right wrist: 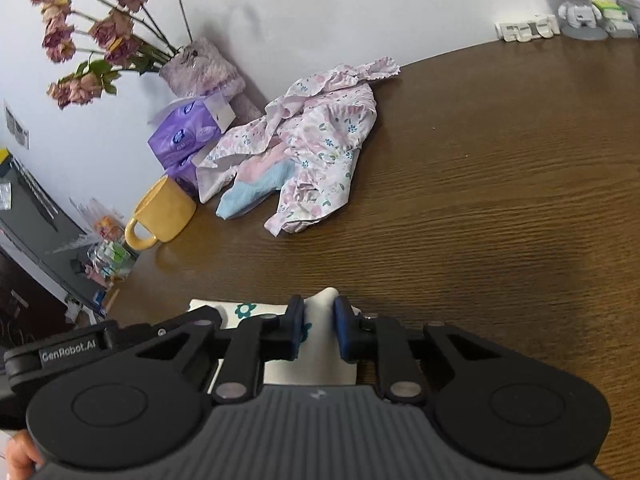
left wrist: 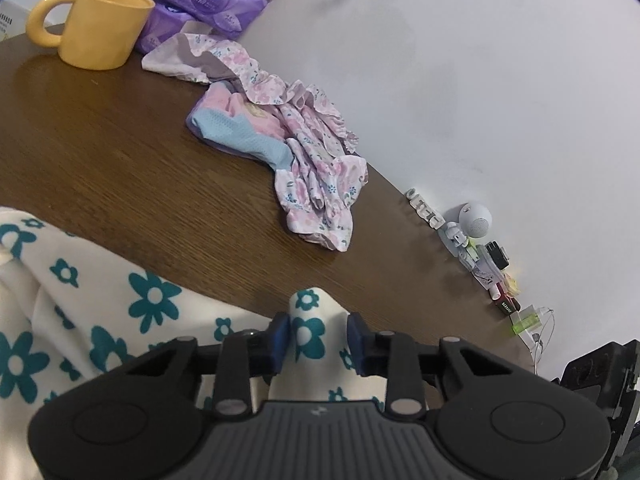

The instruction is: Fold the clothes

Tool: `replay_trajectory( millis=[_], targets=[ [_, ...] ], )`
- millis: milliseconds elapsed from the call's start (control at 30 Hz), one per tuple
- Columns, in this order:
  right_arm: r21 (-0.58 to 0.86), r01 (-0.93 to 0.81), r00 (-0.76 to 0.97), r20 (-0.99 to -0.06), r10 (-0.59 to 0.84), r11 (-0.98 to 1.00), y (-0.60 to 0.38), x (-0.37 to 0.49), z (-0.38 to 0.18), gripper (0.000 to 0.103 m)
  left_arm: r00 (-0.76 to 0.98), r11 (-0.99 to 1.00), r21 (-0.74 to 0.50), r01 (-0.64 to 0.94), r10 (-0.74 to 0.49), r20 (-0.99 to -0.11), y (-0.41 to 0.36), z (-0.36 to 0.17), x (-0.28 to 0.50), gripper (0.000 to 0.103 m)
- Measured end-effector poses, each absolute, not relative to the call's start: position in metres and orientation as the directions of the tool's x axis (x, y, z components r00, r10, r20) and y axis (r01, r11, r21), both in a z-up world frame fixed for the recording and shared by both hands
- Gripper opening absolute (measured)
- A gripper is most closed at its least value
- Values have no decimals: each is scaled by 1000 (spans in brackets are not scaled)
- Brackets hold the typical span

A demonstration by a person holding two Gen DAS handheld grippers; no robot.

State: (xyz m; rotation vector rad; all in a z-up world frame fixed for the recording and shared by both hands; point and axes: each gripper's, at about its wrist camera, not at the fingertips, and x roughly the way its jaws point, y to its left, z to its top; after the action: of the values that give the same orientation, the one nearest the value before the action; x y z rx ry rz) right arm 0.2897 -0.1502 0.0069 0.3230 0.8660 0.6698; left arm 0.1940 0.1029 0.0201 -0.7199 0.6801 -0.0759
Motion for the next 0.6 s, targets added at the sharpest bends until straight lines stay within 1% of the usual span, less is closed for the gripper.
replay_trajectory(
  millis=[33,67,100,133,200,267,300,367,400,467,500,567,600],
  targets=[
    [515,-412,463,-592,659,752,-150,290,7,20,788,745,-646,-166,-294,-541,106,18,193,33],
    [520,-408,467,-588,661,750,-151,290,8,23,791,730,-662,-172,-298,-534,109,17,192,48],
    [529,-401,471,-581,663,748,-154,289,9,29,790,716,-674,-184,-300,-535,112,16,190,56],
    [539,-394,474,-575,667,745,-157,288,10,31,798,711,-679,-182,-297,-525,114,17,184,61],
    [548,-392,477,-566,672,740,-165,284,13,39,813,715,-679,-167,-289,-505,117,22,170,61],
    [545,-396,482,-562,673,739,-177,273,16,44,821,734,-667,-131,-297,-488,114,30,155,68],
    [545,-396,480,-563,672,739,-183,267,16,45,819,747,-655,-113,-303,-487,111,33,149,69],
    [552,-402,468,-562,682,731,-192,256,15,51,807,776,-626,-77,-320,-496,103,35,138,69],
    [560,-399,463,-561,686,726,-196,250,12,52,801,788,-612,-61,-327,-501,99,35,133,69],
    [587,-383,451,-555,700,713,-202,241,6,52,794,807,-589,-35,-336,-507,92,33,126,65],
    [604,-375,444,-550,708,704,-205,238,3,52,794,813,-581,-15,-343,-501,89,33,123,62],
    [634,-360,431,-538,725,684,-208,235,-2,53,791,822,-569,2,-349,-502,85,31,121,49],
    [649,-353,425,-531,733,674,-210,234,-5,53,790,827,-563,10,-352,-502,83,30,120,46]
  ],
)
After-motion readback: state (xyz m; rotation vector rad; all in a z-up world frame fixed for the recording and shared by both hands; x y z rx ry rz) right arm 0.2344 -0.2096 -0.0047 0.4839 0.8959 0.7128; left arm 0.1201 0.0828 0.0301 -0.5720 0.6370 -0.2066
